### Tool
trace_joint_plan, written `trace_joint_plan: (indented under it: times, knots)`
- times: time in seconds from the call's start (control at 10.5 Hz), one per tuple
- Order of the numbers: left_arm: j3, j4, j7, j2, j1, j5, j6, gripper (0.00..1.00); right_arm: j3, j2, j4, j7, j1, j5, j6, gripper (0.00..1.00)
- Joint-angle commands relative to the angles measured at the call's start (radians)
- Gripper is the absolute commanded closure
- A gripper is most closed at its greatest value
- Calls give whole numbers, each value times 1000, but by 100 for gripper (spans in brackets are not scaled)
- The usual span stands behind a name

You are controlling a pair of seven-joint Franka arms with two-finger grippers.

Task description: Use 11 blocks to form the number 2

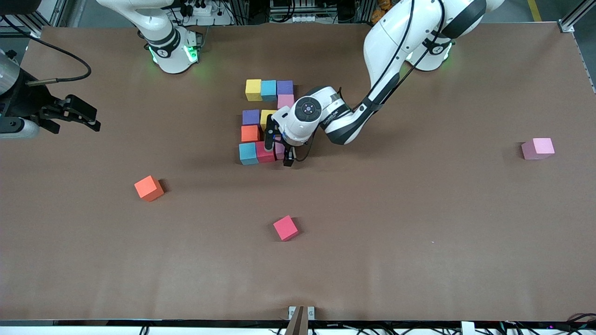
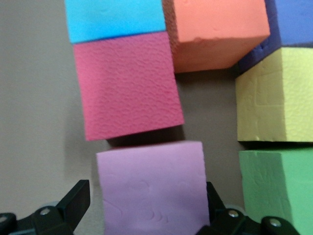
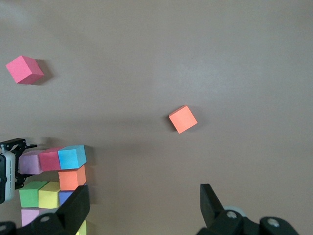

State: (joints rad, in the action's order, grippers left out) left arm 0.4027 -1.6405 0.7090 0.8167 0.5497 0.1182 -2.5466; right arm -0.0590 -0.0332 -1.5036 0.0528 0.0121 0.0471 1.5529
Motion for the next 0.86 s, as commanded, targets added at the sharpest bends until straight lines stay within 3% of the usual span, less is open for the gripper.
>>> trace_joint_plan:
  times: [0.0, 0.76]
  knots:
    - [7, 5, -9, -5, -7, 20, 0, 0, 2, 3, -1, 6, 3, 3, 1, 0]
    - [22, 16, -83, -2, -5, 17, 0, 0, 2, 3, -1, 6, 3, 3, 3, 0]
